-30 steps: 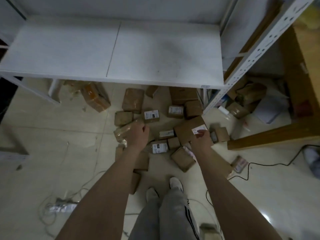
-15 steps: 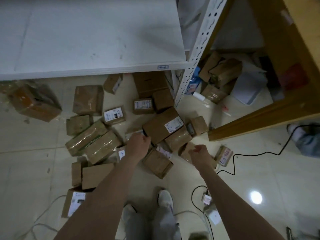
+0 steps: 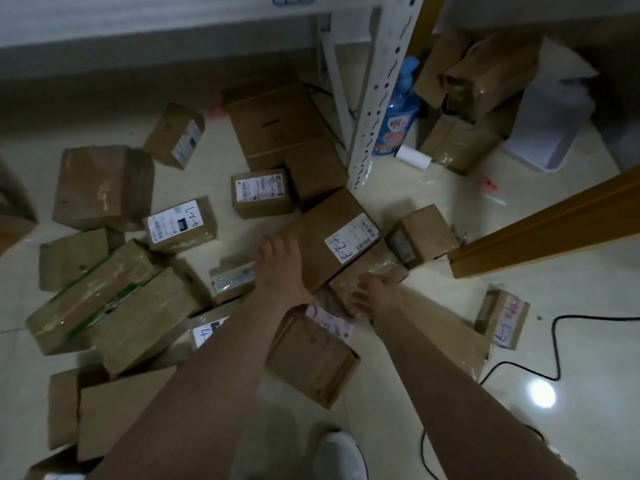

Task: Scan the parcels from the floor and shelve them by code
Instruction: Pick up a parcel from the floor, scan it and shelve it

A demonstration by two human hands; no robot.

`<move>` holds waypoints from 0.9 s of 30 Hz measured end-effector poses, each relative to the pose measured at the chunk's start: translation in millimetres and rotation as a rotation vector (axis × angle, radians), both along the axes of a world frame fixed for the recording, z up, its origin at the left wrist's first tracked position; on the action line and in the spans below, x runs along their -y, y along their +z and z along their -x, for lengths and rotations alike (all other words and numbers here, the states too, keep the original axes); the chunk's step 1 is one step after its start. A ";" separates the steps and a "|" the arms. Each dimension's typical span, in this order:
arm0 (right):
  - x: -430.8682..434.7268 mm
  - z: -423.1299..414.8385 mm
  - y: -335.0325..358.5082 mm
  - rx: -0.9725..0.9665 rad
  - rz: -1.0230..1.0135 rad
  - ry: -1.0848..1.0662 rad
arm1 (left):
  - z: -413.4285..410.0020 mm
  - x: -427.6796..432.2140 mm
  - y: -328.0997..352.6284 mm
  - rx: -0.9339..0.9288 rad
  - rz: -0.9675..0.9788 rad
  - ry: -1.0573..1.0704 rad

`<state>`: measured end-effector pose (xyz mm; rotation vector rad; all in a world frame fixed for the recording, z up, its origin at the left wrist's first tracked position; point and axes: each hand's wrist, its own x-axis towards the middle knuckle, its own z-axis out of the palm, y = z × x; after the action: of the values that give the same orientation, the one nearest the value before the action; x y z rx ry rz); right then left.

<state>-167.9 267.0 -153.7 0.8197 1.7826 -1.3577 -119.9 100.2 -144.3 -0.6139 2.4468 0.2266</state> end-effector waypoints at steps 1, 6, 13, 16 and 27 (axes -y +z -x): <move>5.6 3.1 -15.8 0.003 0.020 -0.037 | 5.4 1.4 -15.2 0.029 0.016 -0.031; 24.0 20.3 -71.4 -0.060 0.102 -0.091 | 31.8 13.5 -85.9 0.085 0.083 -0.097; 30.0 39.0 -128.2 -0.075 0.007 0.005 | 50.0 40.6 -145.9 0.075 -0.004 -0.002; 40.1 33.4 -136.6 0.006 0.007 0.104 | 53.8 53.1 -153.5 -0.034 -0.120 0.177; 45.8 -15.9 -45.0 0.231 0.188 -0.203 | 46.7 78.3 -41.8 -0.112 -0.624 0.471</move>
<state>-152.0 221.2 -198.7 1.0294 1.4014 -1.4691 -166.6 21.9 -186.1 -0.8839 2.1154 1.1827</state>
